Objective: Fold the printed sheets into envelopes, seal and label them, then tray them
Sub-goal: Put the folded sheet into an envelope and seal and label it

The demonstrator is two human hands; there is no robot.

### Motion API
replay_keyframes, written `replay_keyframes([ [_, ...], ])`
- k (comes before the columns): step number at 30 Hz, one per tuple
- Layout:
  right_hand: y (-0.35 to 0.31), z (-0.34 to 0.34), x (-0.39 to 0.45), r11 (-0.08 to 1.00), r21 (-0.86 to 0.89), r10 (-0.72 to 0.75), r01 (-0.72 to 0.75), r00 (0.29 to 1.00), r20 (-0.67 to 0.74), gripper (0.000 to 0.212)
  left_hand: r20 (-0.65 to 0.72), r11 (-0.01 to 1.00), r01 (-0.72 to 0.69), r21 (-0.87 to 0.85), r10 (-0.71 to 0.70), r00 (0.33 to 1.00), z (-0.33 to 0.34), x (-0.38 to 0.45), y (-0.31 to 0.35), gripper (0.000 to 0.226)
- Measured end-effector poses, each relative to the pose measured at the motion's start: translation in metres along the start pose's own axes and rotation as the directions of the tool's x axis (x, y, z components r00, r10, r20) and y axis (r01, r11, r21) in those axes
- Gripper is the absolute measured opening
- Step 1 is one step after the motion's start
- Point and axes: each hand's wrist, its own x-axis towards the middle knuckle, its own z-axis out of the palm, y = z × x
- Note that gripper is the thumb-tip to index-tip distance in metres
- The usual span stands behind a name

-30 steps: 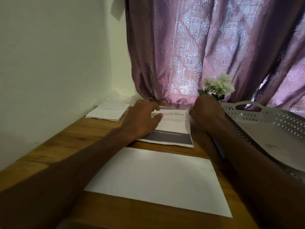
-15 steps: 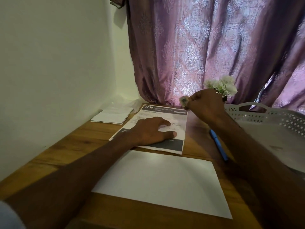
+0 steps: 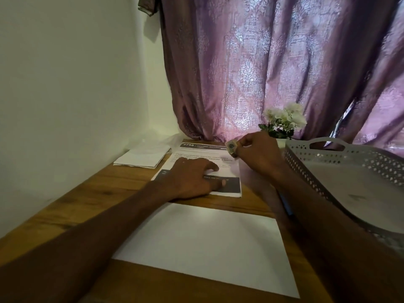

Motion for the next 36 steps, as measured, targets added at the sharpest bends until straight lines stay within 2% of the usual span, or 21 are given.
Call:
replay_keyframes([
  [3, 0.001, 0.001, 0.002, 0.984, 0.174, 0.023, -0.036, 0.997, 0.078, 0.005, -0.193, 0.992, -0.047, -0.116, 0.024, 0.981, -0.002, -0.002, -0.002, 0.052],
  [6, -0.001, 0.001, 0.002, 0.936, 0.337, 0.031, -0.095, 0.981, 0.191, 0.005, -0.454, 0.94, -0.119, -0.319, -0.042, 0.89, -0.01, 0.002, -0.001, 0.037],
  [8, -0.005, 0.001, -0.001, 0.919, 0.376, 0.015, -0.116, 0.966, 0.259, 0.006, -0.493, 0.887, -0.159, -0.433, -0.086, 0.866, -0.015, 0.002, -0.002, 0.033],
  [13, -0.012, 0.003, -0.004, 0.904, 0.401, 0.002, -0.148, 0.94, 0.342, 0.003, -0.481, 0.837, -0.192, -0.513, -0.095, 0.872, -0.015, 0.006, -0.007, 0.02],
  [17, -0.014, 0.005, -0.006, 0.861, 0.457, 0.027, -0.225, 0.916, 0.4, 0.012, -0.457, 0.784, -0.198, -0.588, -0.12, 0.881, -0.016, 0.006, -0.008, 0.014],
  [21, -0.017, 0.003, -0.008, 0.757, 0.534, 0.056, -0.377, 0.851, 0.522, 0.021, -0.393, 0.707, -0.134, -0.694, -0.216, 0.894, -0.019, 0.003, -0.007, 0.009],
  [25, -0.018, 0.0, -0.009, 0.635, 0.57, 0.07, -0.522, 0.773, 0.63, 0.029, -0.24, 0.564, -0.039, -0.825, -0.288, 0.927, -0.021, 0.002, -0.011, 0.01],
  [30, -0.02, 0.004, -0.009, 0.683, 0.567, 0.081, -0.46, 0.819, 0.568, 0.02, -0.121, 0.442, 0.025, -0.897, -0.298, 0.947, -0.02, 0.001, -0.013, 0.018],
  [36, -0.02, 0.009, -0.009, 0.712, 0.544, 0.15, -0.444, 0.853, 0.5, 0.013, -0.12, 0.45, 0.017, -0.893, -0.273, 0.955, -0.019, 0.002, -0.012, 0.02],
])
